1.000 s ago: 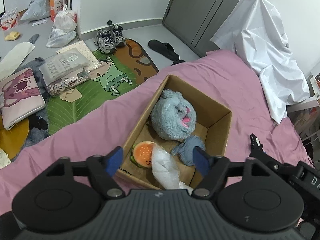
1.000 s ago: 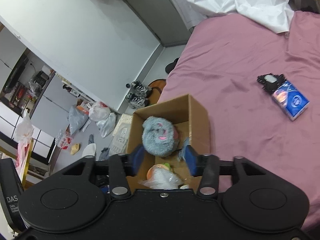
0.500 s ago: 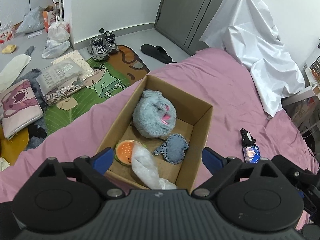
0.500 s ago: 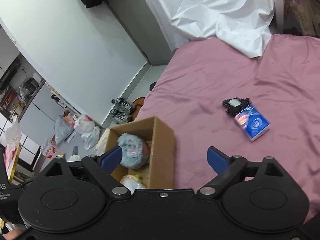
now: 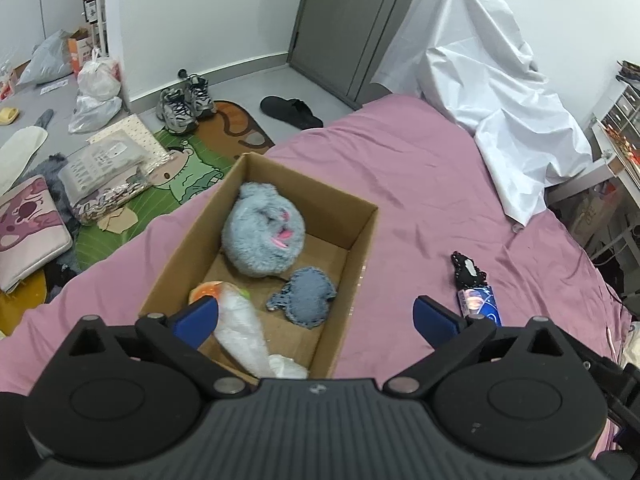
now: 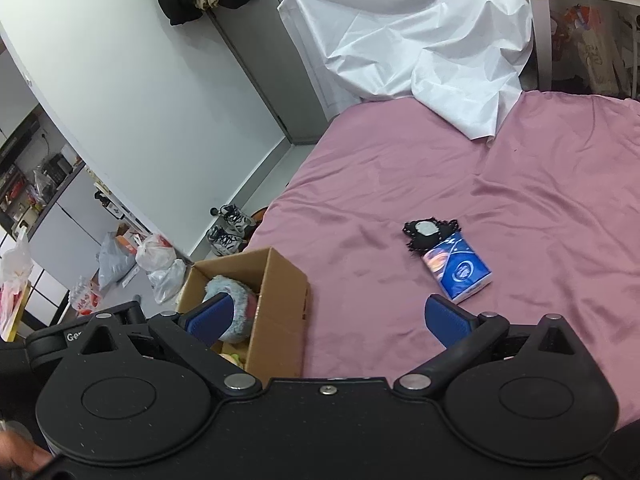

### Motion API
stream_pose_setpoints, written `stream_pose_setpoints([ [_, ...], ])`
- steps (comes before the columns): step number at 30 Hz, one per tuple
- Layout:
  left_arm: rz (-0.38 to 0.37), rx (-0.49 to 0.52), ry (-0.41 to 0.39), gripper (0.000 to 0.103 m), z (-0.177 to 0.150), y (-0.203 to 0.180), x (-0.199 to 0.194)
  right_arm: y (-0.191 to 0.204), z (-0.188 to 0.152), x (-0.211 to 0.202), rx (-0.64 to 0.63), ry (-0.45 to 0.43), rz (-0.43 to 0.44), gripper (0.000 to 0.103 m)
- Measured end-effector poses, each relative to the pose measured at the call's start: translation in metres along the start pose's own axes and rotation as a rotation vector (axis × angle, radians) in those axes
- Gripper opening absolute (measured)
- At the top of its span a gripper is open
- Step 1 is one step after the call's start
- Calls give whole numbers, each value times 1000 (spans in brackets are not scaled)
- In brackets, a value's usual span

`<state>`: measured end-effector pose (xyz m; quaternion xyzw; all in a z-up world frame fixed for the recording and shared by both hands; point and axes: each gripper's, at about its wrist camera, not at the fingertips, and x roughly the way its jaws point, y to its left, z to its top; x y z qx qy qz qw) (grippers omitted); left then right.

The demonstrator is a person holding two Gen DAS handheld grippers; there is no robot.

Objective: Organize soft objects
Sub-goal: 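Move the left tool to the black plush while the right tool reaches the tissue pack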

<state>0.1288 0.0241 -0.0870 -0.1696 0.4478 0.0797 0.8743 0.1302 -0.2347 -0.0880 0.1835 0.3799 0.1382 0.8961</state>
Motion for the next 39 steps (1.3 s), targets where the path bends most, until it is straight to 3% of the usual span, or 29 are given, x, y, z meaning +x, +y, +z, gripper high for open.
stream_pose_setpoints([
  [26, 48, 152, 48, 103, -10, -66, 33, -70, 4, 5, 10, -43, -6, 103],
  [35, 14, 195, 34, 102, -10, -89, 48, -88, 6, 19, 57, -27, -31, 103],
  [37, 7, 203, 32, 101, -9, -95, 52, -90, 8, 22, 59, -32, -22, 102],
  [39, -11, 200, 27, 100, -8, -98, 56, -94, 10, 28, 75, -21, -13, 90],
])
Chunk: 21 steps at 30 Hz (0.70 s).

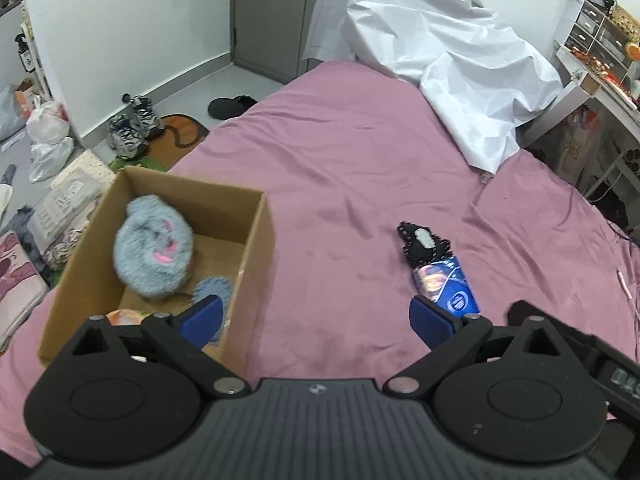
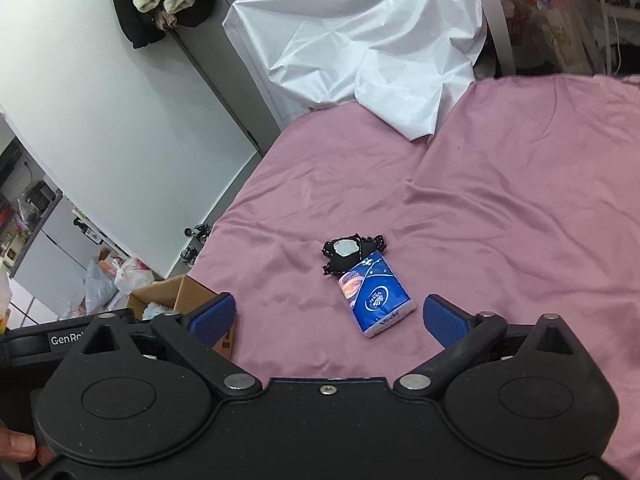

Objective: Organize soft objects
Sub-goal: 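Move the left tool to the black plush while the right tool reaches the tissue pack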

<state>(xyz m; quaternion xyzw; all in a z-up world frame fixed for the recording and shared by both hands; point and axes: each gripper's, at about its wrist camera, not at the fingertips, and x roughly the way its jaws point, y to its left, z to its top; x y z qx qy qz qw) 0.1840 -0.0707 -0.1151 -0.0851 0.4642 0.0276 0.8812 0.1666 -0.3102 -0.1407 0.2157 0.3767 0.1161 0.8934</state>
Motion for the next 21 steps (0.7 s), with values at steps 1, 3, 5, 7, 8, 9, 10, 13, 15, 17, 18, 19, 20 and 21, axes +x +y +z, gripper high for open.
stream_pose_setpoints([
  [1, -6, -1, -5, 99, 0, -2, 2, -3, 1, 4, 14, 11, 5, 86],
  [3, -15, 3, -12, 94, 2, -5, 8, -8, 2, 12, 40, 35, 6, 75],
  [5, -20, -1, -2, 87, 4, -7, 15, -13, 2, 19, 63, 52, 8, 70],
  [7, -32, -10, 14, 80, 6, -8, 24, -18, 2, 26, 85, 70, 6, 67],
  [8, -36, -10, 21, 76, 7, -9, 28, -21, 2, 30, 98, 80, 4, 67],
  [9, -39, -10, 28, 73, 8, -10, 32, -23, 2, 33, 108, 88, 3, 67],
  [10, -41, -12, 32, 72, 8, -11, 36, -24, 2, 37, 113, 96, 2, 66],
  [13, -51, -21, 50, 71, 11, -13, 48, -25, 3, 47, 102, 118, -17, 66],
  [15, -55, -25, 59, 66, 13, -14, 56, -24, 2, 56, 93, 146, -30, 66],
  [17, -61, -32, 70, 61, 15, -15, 64, -22, 1, 63, 67, 160, -41, 66],
  [18, -64, -36, 76, 58, 16, -15, 68, -20, 1, 66, 51, 164, -50, 67],
  [19, -67, -39, 81, 57, 17, -15, 71, -19, 1, 71, 30, 169, -63, 67],
  [20, -69, -41, 85, 56, 18, -16, 75, -17, 1, 75, 10, 175, -75, 67],
  [21, -71, -43, 89, 54, 20, -16, 78, -16, 1, 79, -7, 180, -86, 67],
])
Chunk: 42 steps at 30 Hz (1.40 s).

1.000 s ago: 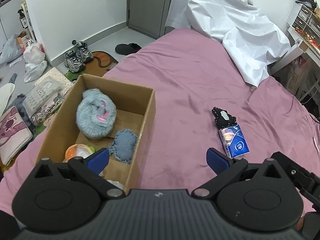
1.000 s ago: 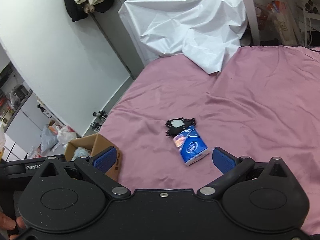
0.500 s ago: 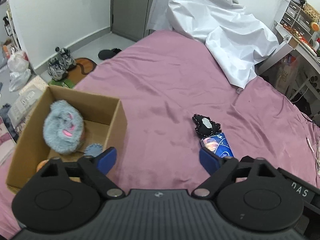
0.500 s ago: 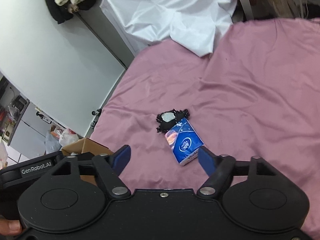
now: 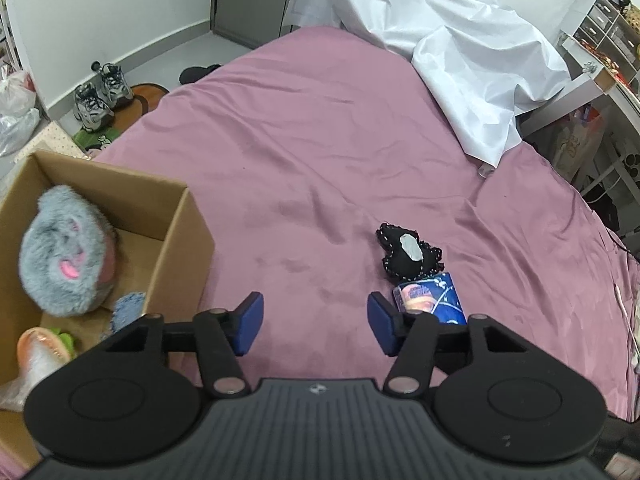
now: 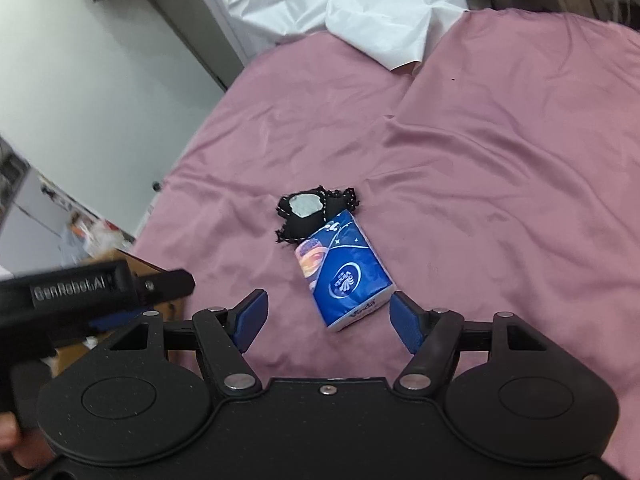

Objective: Organize soft objects
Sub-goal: 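Move the left tool to the black plush while the right tool reaches the tissue pack, then close the left tool on the black plush while the right tool grasps the blue tissue pack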

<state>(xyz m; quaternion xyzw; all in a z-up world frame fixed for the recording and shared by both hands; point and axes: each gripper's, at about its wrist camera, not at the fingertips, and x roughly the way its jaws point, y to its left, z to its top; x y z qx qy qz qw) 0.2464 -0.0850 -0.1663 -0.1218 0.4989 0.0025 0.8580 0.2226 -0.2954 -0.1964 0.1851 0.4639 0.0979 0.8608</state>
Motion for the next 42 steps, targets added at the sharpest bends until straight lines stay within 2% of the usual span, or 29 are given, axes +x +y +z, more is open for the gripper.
stream_pose_setpoints([
  [8, -14, -17, 27, 54, 12, -1, 23, 14, 6, 29, -131, 25, -85, 67],
  [11, -21, -19, 38, 54, 16, -5, 32, 14, 6, 36, -155, 32, -95, 51],
  [13, -31, -17, 44, 54, 20, -8, 38, 13, 5, 39, -149, 41, -77, 47],
  [14, -34, -15, 43, 54, 21, -10, 41, 12, 5, 39, -150, 40, -75, 42],
  [25, -99, -29, 33, 58, 39, -34, 69, -7, 10, 34, -42, 37, -42, 33],
  [34, -127, -51, 75, 58, 34, -52, 100, -40, 13, 22, 108, 1, -87, 32],
  [38, -116, -42, 53, 58, 30, -58, 106, -49, 13, 18, 147, -36, -131, 32],
  [40, -118, -42, 47, 51, 29, -59, 107, -49, 14, 20, 149, -36, -130, 34],
  [42, -104, -43, 48, 30, 30, -59, 107, -51, 15, 21, 154, -35, -119, 40],
])
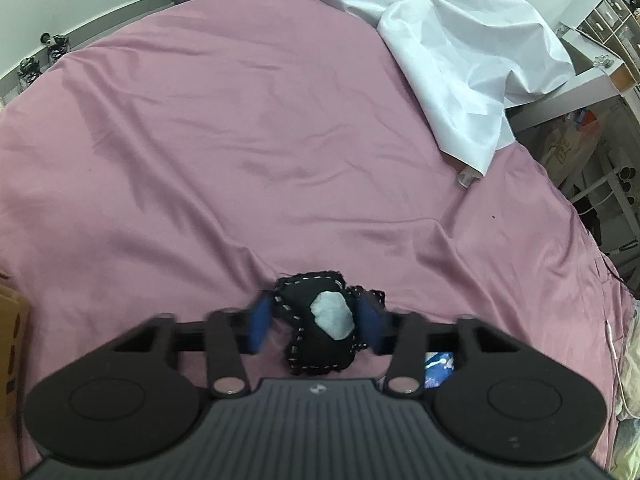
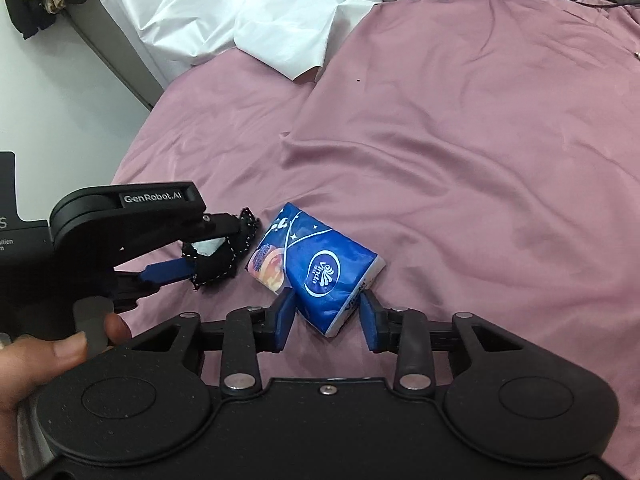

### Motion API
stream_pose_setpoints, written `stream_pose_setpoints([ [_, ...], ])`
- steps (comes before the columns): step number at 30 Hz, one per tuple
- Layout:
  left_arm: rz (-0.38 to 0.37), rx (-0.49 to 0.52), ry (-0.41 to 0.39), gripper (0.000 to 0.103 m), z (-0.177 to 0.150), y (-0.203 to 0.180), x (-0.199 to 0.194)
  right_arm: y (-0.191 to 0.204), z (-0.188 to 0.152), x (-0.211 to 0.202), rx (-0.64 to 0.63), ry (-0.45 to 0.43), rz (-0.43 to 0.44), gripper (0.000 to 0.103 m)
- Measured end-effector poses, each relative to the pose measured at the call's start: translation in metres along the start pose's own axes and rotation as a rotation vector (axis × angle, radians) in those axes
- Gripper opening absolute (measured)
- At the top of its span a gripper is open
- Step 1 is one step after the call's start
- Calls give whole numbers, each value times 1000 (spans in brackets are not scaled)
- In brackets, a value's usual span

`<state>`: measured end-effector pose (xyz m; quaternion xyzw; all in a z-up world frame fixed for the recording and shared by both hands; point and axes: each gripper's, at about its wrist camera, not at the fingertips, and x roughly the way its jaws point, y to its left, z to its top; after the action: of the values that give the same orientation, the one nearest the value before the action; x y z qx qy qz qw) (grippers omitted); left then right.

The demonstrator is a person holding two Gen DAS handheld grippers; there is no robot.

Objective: Organize soft objects
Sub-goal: 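Close the left tool on the black plush while the right tool grasps the blue tissue pack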

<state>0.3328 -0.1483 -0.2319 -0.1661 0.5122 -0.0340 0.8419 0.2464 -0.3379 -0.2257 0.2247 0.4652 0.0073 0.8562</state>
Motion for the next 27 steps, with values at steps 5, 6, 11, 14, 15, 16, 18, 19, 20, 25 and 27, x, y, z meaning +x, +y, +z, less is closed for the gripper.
stream_pose_setpoints([
  [5, -9, -23, -11, 20, 1, 7, -8, 8, 3, 4, -34, 2, 26, 63],
  [6, -6, -30, -12, 20, 1, 9, -10, 12, 3, 4, -48, 0, 29, 68],
  [11, 8, -51, -24, 19, 0, 21, -24, 18, 6, 10, -81, -14, 13, 72],
  [14, 25, -59, -33, 19, 0, 30, -33, 19, 8, 12, -72, -27, 7, 76],
  [15, 30, -63, -35, 19, 0, 33, -36, 21, 9, 13, -75, -30, 1, 78],
  [16, 35, -67, -37, 19, 0, 35, -39, 23, 10, 15, -83, -35, -11, 78],
  [18, 41, -73, -43, 19, 0, 41, -47, 27, 11, 18, -99, -42, -30, 79],
  [19, 45, -74, -47, 19, 0, 43, -51, 29, 11, 18, -106, -45, -37, 79],
  [20, 48, -73, -52, 19, 0, 44, -56, 30, 11, 20, -112, -48, -47, 79],
  [25, 57, -65, -72, 19, -2, 47, -77, 36, 6, 19, -159, -61, -90, 68],
  [27, 57, -64, -79, 19, -5, 48, -87, 37, 5, 15, -171, -61, -97, 62],
])
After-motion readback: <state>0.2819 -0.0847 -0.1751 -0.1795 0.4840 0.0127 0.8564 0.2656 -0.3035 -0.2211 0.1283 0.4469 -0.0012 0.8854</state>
